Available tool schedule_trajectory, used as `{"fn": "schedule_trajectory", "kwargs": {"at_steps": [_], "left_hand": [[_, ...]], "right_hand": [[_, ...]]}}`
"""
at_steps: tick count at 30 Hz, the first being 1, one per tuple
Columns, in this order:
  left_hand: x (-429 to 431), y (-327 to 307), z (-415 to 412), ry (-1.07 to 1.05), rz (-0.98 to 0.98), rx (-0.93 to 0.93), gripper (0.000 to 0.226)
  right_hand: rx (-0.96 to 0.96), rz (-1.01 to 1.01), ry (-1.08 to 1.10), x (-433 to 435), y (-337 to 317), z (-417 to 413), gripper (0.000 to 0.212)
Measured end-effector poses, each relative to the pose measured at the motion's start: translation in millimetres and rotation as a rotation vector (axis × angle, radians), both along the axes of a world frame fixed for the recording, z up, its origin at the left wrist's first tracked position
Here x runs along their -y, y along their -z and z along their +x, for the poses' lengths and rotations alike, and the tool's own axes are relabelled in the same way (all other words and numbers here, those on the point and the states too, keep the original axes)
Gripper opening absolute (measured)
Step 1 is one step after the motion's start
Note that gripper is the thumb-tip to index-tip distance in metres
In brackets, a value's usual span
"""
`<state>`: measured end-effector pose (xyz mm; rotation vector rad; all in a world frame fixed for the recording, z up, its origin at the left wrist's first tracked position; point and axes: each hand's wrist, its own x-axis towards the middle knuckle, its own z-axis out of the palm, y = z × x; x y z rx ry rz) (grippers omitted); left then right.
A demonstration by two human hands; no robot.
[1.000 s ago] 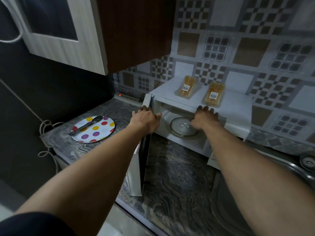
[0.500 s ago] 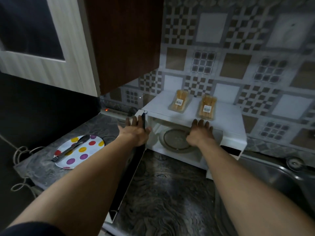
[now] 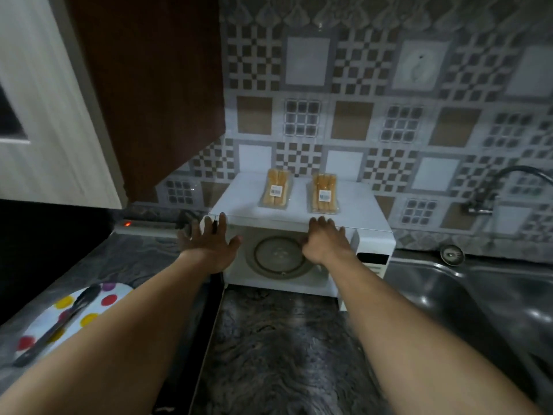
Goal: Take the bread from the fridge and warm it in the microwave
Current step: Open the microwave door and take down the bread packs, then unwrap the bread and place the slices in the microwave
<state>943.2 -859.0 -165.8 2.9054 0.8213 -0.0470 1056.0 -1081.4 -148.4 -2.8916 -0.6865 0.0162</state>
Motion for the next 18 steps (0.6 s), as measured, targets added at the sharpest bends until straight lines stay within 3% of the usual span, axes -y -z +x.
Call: {"fn": "schedule_trajectory", "kwargs": {"at_steps": [4,9,12,18], "left_hand": [[15.0,-7.3,20.2,0.126,0.069,0.133,0.070],[36.5,-23.6,51.7,0.252,-0.036,0.257,0.066],[42.1,-29.6,74.9,0.269,-0.104,0.343,0.067],[49.7,-34.3,123.3,0.143,-0.233,0.449,0.083]], "right_hand": [[0.074,0.075,0.023,4.1,-11.6,-8.8,0.032],[0.278,0.205,0.074,9.9,-26.7,-6.3,0.032],[0.343,0.247,0.107,9.2,-33.2,10.6,0.041],[0.147,0.317,0.216,-0.3,-35.5,51.4,0.080]]}}
